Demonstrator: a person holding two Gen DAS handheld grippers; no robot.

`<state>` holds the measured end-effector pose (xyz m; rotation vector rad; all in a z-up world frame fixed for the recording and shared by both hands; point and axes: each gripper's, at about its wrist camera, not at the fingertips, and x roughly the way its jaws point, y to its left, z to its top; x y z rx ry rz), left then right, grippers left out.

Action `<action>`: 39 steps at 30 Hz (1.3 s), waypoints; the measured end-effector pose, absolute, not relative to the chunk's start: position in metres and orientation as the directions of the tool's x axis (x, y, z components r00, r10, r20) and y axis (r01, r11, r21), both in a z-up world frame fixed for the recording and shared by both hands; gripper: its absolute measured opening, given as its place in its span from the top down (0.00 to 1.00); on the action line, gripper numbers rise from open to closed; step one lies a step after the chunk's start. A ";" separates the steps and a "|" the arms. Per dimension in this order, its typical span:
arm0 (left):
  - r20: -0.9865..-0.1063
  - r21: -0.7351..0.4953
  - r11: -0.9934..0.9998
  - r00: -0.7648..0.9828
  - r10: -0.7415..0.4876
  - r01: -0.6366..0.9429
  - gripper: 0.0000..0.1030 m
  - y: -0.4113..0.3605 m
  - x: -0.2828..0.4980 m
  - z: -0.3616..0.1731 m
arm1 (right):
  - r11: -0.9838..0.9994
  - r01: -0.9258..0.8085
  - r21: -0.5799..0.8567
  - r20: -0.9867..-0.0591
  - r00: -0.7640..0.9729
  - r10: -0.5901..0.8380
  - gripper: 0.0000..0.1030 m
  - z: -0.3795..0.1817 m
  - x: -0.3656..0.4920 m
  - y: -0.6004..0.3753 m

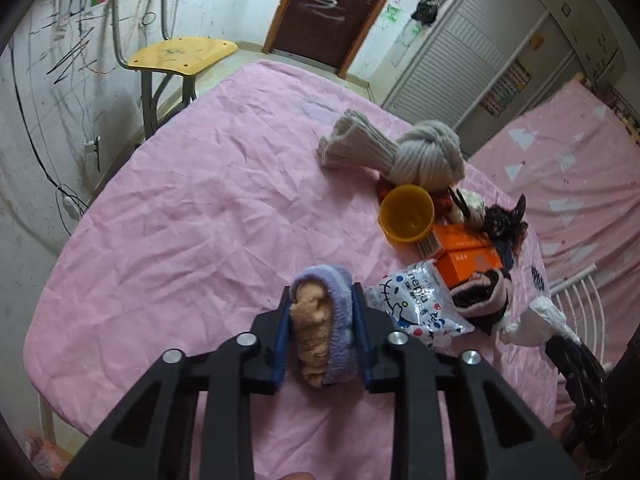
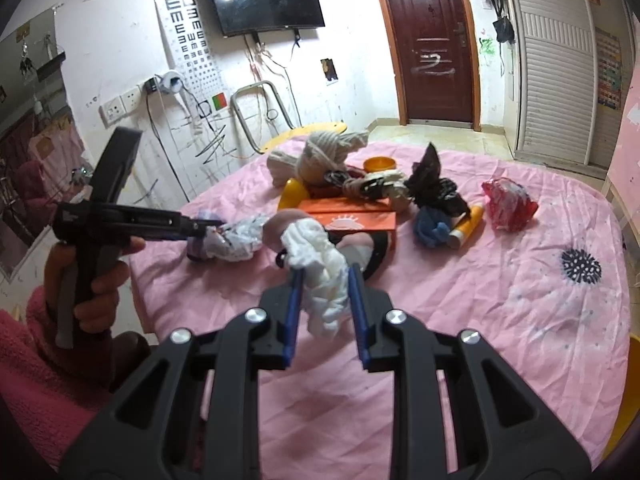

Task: Collect trash
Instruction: 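Carry the knit hat and white cloth to the yellow bin and release both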

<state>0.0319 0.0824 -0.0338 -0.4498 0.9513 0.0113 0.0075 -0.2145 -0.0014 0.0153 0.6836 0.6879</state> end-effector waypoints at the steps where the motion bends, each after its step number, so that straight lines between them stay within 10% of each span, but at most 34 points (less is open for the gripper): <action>1: -0.783 -0.366 0.907 0.595 -0.178 -0.210 0.84 0.084 0.031 -0.032 | 0.784 -0.576 0.231 -0.574 0.570 0.588 0.79 0.000 0.008 -0.217; 11: -0.685 -0.244 0.948 0.728 -0.019 -0.205 0.84 0.071 0.020 0.040 | 0.828 -0.501 0.254 -0.508 0.659 0.555 0.79 0.015 0.014 -0.271; 39: -0.769 -0.391 0.820 0.341 -0.541 0.419 0.84 -0.340 0.118 0.038 | 0.946 0.071 0.315 -0.499 0.861 0.101 0.79 -0.003 0.001 -0.520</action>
